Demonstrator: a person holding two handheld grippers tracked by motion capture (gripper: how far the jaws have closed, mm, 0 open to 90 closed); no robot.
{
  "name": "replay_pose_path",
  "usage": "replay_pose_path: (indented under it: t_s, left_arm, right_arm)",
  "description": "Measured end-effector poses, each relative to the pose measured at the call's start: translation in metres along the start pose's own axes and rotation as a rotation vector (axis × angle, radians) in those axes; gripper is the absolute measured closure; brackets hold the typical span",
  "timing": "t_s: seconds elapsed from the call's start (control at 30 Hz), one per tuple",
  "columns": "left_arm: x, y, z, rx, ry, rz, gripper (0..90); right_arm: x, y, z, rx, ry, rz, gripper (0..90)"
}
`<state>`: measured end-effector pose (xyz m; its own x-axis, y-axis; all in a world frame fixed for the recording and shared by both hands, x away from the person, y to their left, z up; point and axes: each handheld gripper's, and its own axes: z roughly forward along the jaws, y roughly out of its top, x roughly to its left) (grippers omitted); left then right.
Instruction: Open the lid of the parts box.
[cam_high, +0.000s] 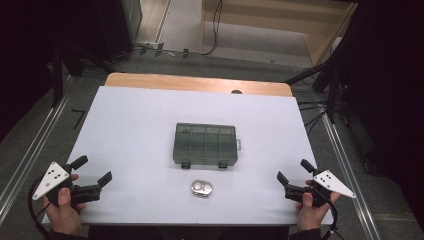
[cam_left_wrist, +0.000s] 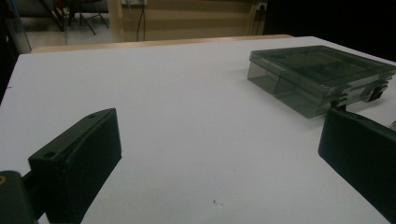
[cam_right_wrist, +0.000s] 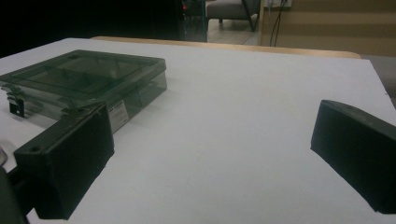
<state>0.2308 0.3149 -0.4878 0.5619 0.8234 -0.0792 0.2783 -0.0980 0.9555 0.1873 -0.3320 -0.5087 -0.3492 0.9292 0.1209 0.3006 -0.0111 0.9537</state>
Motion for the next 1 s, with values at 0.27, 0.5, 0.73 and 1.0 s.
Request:
replay_pose_path:
  t_s: [0.27,0.5,0.73,1.0]
  left_arm:
    - [-0.006,0.007,0.004,0.022,0.015,-0.033,0.0]
    - [-0.013,0.012,0.008,0.055,0.05,-0.005,0.0]
    - [-0.019,0.016,0.013,0.048,0.044,0.016,12.6]
    - [-0.027,0.021,0.02,0.076,0.036,0.03,9.3]
  right_arm:
    - [0.003,0.003,0.0,0.007,0.018,-0.006,0.0]
    - [0.009,0.009,0.005,0.043,0.06,0.005,0.0]
    - [0.027,0.023,0.013,0.065,0.043,0.011,0.0]
    - [0.039,0.032,0.014,0.027,0.017,0.016,0.0]
